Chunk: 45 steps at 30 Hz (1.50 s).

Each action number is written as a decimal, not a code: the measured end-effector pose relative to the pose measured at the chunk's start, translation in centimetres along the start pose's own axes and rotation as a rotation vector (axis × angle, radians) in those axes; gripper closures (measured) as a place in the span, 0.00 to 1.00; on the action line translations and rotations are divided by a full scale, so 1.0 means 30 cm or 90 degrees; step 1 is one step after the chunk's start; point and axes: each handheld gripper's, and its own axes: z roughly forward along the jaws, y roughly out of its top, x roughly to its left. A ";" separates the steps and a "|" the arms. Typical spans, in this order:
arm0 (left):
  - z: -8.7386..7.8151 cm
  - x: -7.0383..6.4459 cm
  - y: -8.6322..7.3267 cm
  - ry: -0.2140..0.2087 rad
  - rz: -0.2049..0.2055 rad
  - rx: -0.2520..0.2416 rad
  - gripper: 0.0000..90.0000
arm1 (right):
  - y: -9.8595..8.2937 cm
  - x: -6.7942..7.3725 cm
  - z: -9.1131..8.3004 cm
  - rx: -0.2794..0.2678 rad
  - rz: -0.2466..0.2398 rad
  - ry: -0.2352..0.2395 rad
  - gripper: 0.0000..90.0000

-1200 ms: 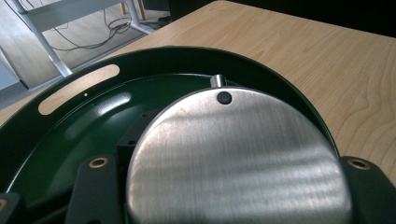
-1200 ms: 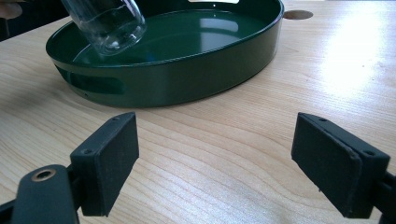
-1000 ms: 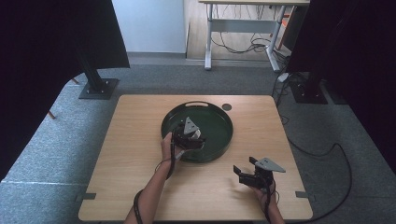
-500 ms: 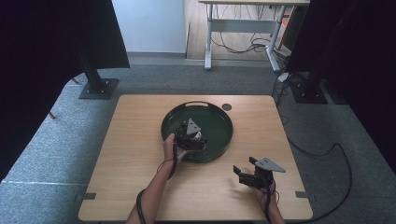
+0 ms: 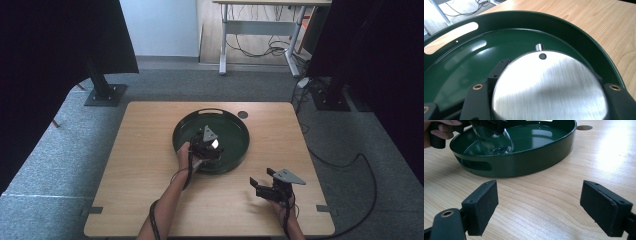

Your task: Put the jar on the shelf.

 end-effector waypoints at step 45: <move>-0.093 0.022 -0.051 -0.001 -0.032 -0.016 0.06 | 0.000 0.006 0.001 0.001 -0.010 -0.005 0.16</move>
